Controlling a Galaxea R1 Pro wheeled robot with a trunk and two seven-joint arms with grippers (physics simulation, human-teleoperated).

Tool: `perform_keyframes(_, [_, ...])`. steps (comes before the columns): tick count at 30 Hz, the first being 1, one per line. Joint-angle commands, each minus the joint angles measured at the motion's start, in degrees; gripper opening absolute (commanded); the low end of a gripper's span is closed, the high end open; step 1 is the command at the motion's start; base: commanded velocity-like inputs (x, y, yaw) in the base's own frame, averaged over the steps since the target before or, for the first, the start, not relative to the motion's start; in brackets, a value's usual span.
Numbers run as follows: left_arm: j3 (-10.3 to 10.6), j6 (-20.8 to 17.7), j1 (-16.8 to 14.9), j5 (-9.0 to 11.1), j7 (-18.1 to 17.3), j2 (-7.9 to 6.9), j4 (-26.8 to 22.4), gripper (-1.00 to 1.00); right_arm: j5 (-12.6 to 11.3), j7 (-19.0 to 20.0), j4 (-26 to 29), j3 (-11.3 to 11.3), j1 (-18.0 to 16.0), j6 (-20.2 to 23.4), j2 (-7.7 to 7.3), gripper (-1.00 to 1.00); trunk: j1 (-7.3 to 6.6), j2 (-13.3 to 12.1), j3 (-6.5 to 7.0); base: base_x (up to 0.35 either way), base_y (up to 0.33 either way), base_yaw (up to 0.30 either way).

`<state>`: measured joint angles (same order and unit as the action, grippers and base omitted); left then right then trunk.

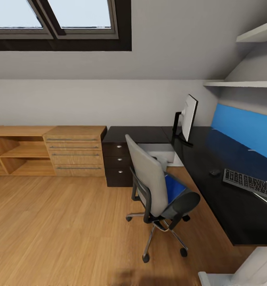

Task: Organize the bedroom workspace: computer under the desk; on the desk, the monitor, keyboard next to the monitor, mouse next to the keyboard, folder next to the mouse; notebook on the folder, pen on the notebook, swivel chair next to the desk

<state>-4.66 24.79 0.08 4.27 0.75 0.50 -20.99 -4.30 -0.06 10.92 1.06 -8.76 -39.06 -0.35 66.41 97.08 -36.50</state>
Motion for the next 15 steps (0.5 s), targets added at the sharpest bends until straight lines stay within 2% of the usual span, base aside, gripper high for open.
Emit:
perform_keyframes(1, [-0.1,0.06,0.01,0.3,-0.1,0.03,-0.08,1.0,-0.36,0.14,-0.03,-0.01,-0.03,-0.16,0.0,1.0,0.22,0.44,-0.23,-0.011,0.0,0.0])
perform_keyframes(5, [-0.15,0.03,0.01,0.35,-0.19,-0.2,-0.28,1.0,-0.36,0.14,-0.04,-0.01,-0.03,-0.22,0.0,1.0,1.1,2.04,-0.95,-0.001,0.0,0.0])
perform_keyframes(6, [-0.17,-0.35,0.01,0.43,0.33,-0.01,-6.5,1.0,-0.46,0.15,0.24,0.08,-0.06,-0.13,-0.02,1.0,1.32,2.44,-1.13,0.0,0.0,0.0])
perform_keyframes(9, [-0.16,-1.09,0.01,1.98,3.63,0.09,-12.18,1.0,-0.73,-0.07,1.71,0.27,-0.37,0.03,-0.1,1.0,1.98,3.65,-1.67,0.0,0.0,0.0])
perform_keyframes(12, [-0.04,-7.36,0.01,3.74,6.59,0.17,-19.66,1.0,-0.79,-0.87,4.67,0.37,-2.7,1.56,-0.15,1.0,2.64,4.85,-2.21,0.0,0.0,0.0])
perform_keyframes(14, [0.05,-16.86,0.01,4.3,7.58,0.21,-26.77,1.0,-0.8,-1.92,6.74,0.37,-5.56,6.21,-0.16,1.0,3.08,5.65,-2.56,0.0,0.0,0.0])
perform_keyframes(15, [0.1,-24.55,0.01,4.49,7.89,0.43,-32.85,1.0,-0.8,-2.67,8.5,0.4,-7.87,11.21,-0.17,1.0,3.3,6.05,-2.74,0.0,0.0,0.0])
